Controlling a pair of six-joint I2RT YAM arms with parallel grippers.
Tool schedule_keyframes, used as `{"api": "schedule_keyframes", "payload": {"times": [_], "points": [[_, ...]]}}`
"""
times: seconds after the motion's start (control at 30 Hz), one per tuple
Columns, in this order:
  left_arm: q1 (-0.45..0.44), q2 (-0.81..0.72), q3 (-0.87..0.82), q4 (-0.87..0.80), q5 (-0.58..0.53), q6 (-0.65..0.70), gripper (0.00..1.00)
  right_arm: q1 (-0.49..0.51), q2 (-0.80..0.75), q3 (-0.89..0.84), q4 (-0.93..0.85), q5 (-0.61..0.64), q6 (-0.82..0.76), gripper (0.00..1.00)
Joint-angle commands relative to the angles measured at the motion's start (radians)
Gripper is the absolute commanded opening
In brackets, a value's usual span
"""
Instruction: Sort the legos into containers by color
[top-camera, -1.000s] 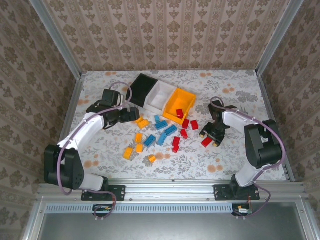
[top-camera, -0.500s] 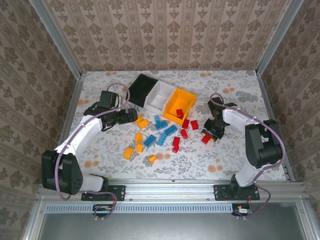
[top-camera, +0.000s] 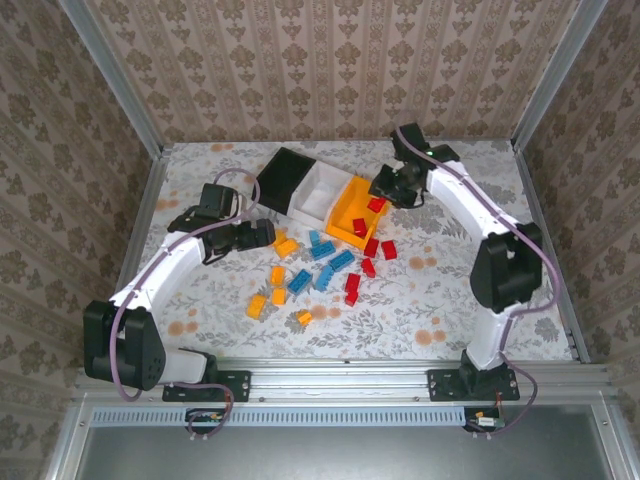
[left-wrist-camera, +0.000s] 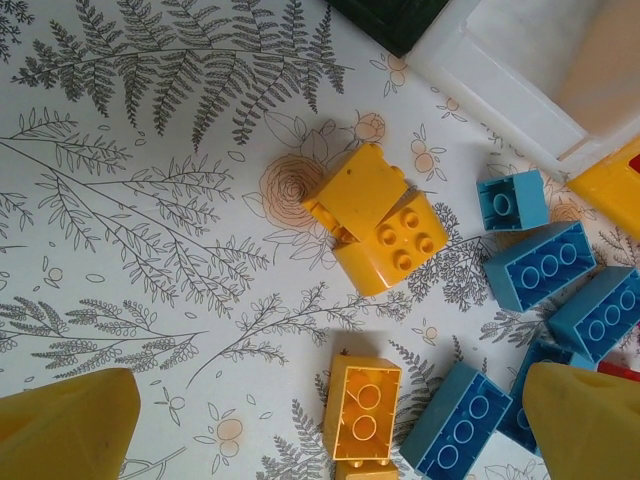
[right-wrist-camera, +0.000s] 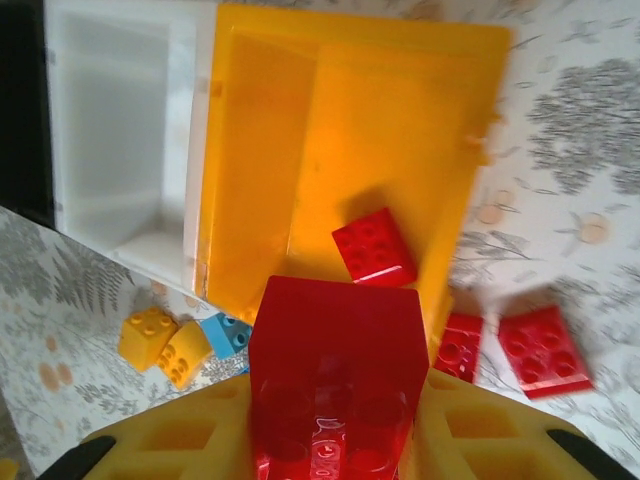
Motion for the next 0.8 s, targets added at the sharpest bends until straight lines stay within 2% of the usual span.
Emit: {"api": "schedule_keyframes", "payload": {"times": [0.0,0.23,0.37,0.47,0.6,0.77], "points": [[0.008,-0.026,-0.002,-0.045,0.013,-0.008,1.00,0.023,0.110,0.101,-0.089,-0.025,-0.055,0.35],[0.019,-0.065,-0.027,-0.113,0.004,-0.003,1.00,0.049,0.262,0.214,-0.113,-0.036,-0.076,0.40],[0.022,-0.075,-0.053,-0.156,0.009,-0.019,1.00,0.057,0.284,0.234,-0.116,-0.046,-0.075,0.58],[0.020,-0.086,-0.082,-0.191,0.010,-0.038,1.00,0.060,0.256,0.231,-0.110,-0.049,-0.070,0.64],[0.001,-0.115,-0.117,-0.225,0.004,-0.073,1.00,0.060,0.179,0.189,-0.090,-0.050,-0.057,0.66],[-0.130,-0.089,-0.132,-0.296,-0.053,-0.126,0.99,0.060,0.041,0.035,-0.027,-0.064,-0.024,0.66]]}}
